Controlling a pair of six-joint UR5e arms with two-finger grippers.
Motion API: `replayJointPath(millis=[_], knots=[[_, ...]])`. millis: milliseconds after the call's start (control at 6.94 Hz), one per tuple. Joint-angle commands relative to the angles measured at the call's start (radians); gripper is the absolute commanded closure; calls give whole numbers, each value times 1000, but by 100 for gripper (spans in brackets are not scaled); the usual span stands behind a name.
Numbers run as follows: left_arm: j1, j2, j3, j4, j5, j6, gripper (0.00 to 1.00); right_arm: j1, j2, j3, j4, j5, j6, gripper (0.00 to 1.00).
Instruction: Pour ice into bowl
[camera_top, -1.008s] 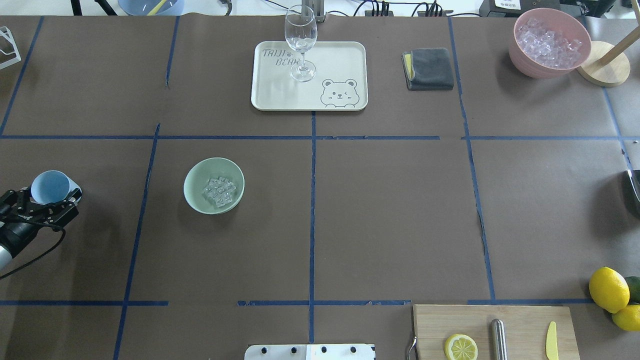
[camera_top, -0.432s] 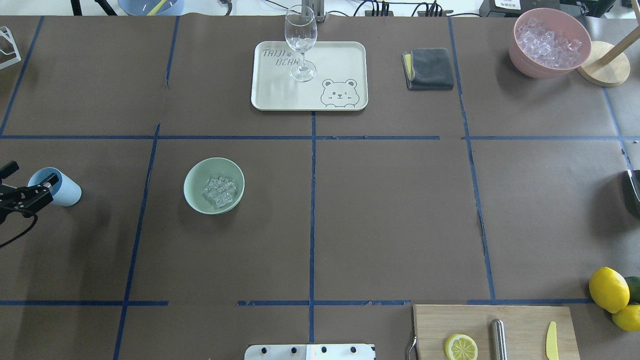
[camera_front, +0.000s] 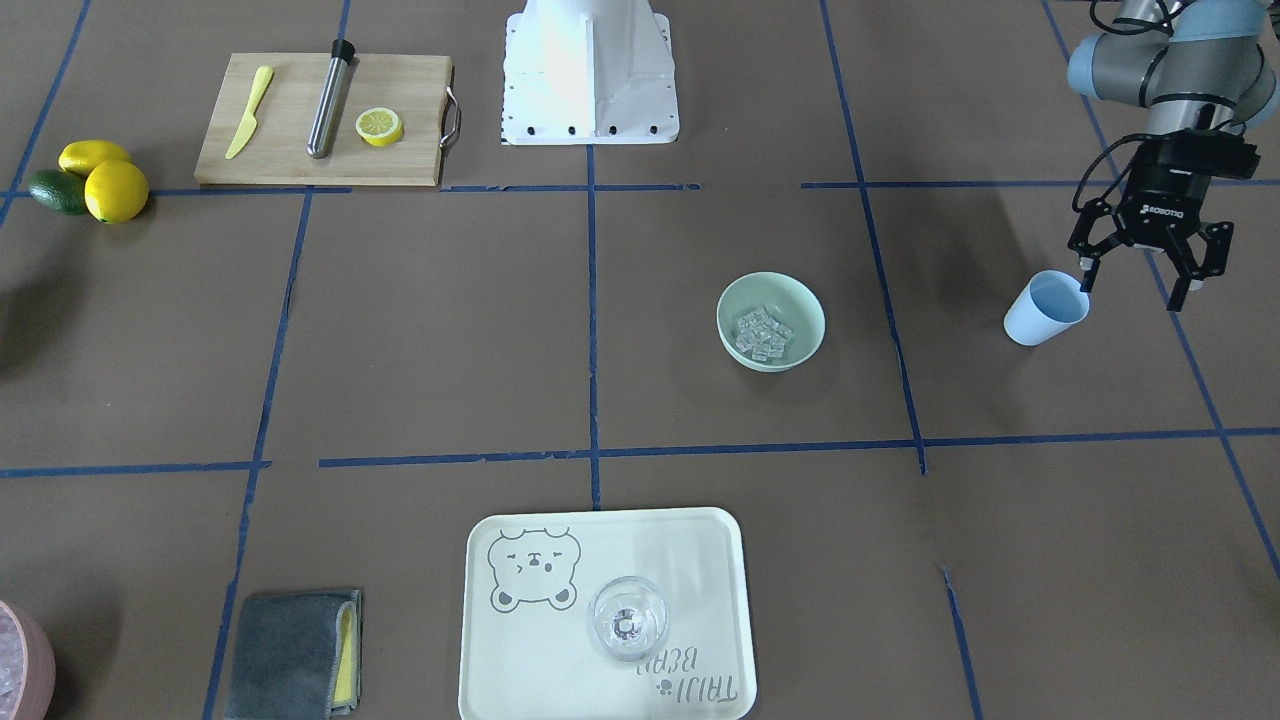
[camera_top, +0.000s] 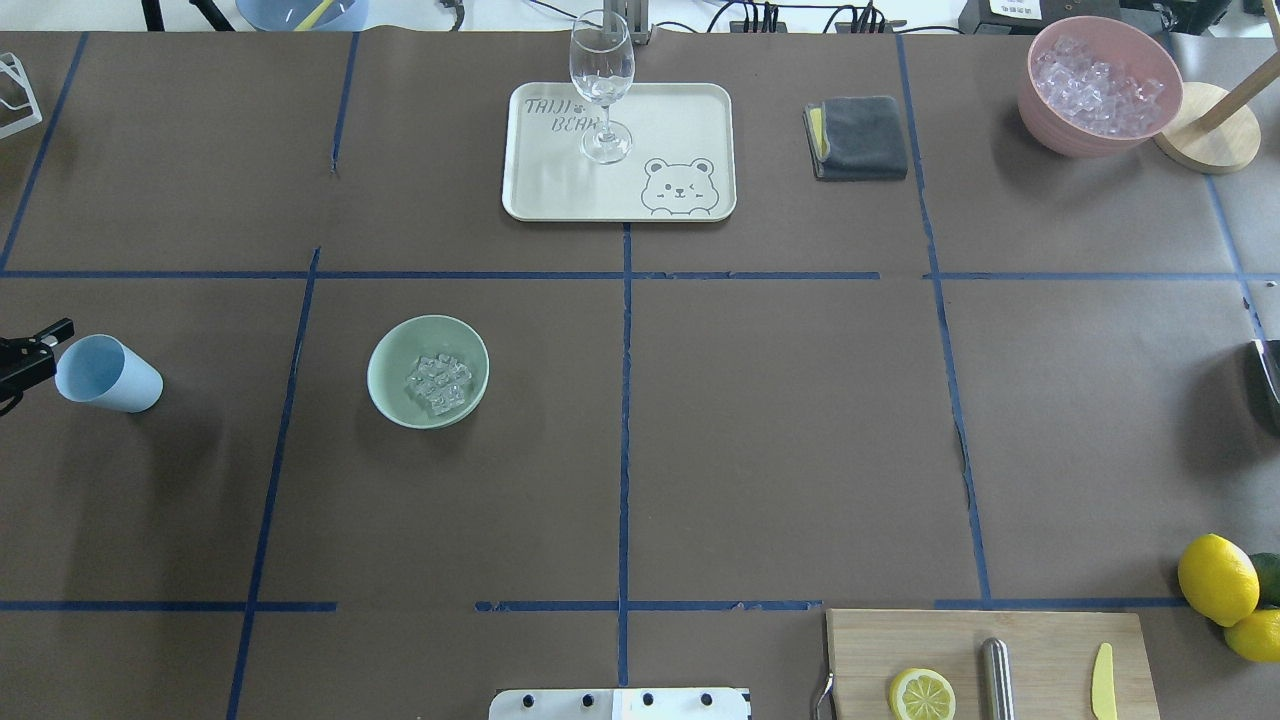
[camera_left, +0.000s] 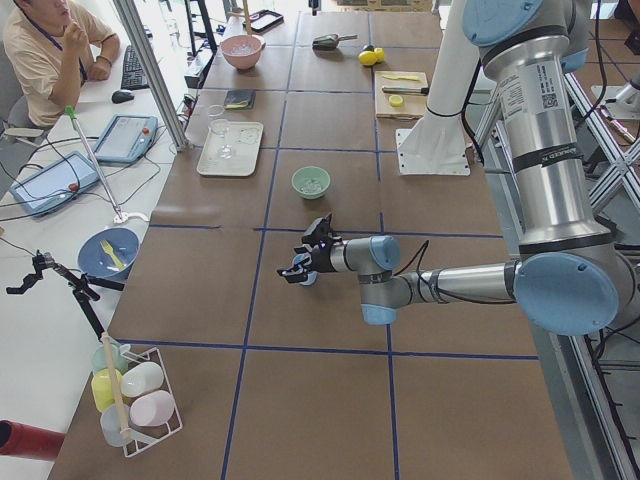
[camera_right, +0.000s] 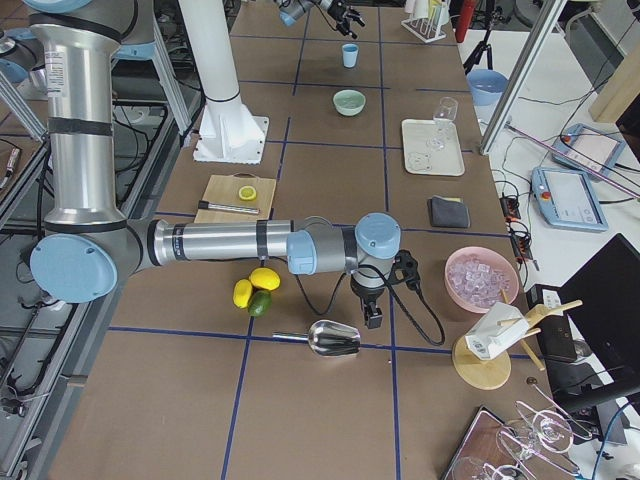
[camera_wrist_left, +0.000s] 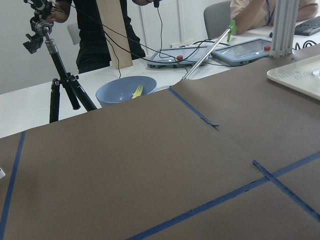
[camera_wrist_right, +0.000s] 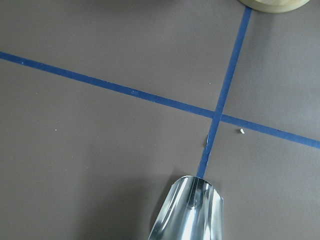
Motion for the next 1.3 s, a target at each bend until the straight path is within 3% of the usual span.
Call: replayJointPath(millis=[0, 144, 432, 720, 1008, 1152], knots=[[-292, -10, -44, 207, -391, 209, 0, -1, 2, 9, 0, 0, 0, 0], [-418, -19, -58, 358, -520, 330, 0, -1, 4, 12, 0, 0, 2, 0], [-593, -89, -81, 780, -663, 456, 0, -1, 7, 23, 0, 2, 20, 0], [-684, -288, -78, 1348, -690, 467, 0, -4, 11, 59, 0, 6, 61, 0], [-718, -320, -55, 1530, -699, 704, 0, -48, 19, 110, 1, 38, 142, 0], [-721, -329, -55, 1656, -704, 705, 0, -112, 49, 159, 2, 38, 272, 0]])
